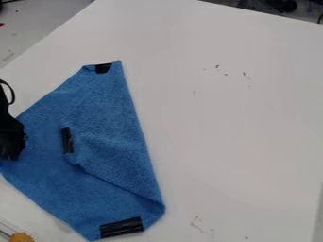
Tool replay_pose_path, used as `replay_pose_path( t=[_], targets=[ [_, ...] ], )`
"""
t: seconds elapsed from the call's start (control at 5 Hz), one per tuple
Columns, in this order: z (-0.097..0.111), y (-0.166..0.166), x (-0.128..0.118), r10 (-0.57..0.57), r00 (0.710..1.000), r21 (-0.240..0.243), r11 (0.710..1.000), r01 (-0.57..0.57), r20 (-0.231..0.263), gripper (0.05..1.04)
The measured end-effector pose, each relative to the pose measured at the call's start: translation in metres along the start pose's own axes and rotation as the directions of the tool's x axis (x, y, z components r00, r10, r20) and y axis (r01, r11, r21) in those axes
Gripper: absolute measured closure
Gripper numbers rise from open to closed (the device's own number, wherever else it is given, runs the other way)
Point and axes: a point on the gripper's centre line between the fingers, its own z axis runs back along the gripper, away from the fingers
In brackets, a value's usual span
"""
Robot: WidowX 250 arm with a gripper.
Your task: Fold from left to the right
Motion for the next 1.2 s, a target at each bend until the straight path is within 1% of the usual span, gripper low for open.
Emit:
replay_pose_path(
  t=[0.2, 0.4, 0.8, 1.0, 1.2],
  targets=[
    [-0.005, 0.011, 0.007, -0.013, 1.000, 0.014, 1.000, 0.013, 0.008, 0.083],
    [-0.006, 0.013, 0.010, -0.015, 1.000, 0.011, 1.000, 0.015, 0.002, 0.133],
    [-0.010, 0.008, 0.013, 0.003, 1.000, -0.033, 0.999, -0.002, 0.014, 0.678],
    [-0.009, 0.007, 0.014, 0.002, 1.000, -0.037, 0.999, -0.001, 0.015, 0.876],
    [-0.004, -0.002, 0.017, -0.022, 1.000, -0.029, 0.999, 0.022, 0.000, 0.981]
  ],
)
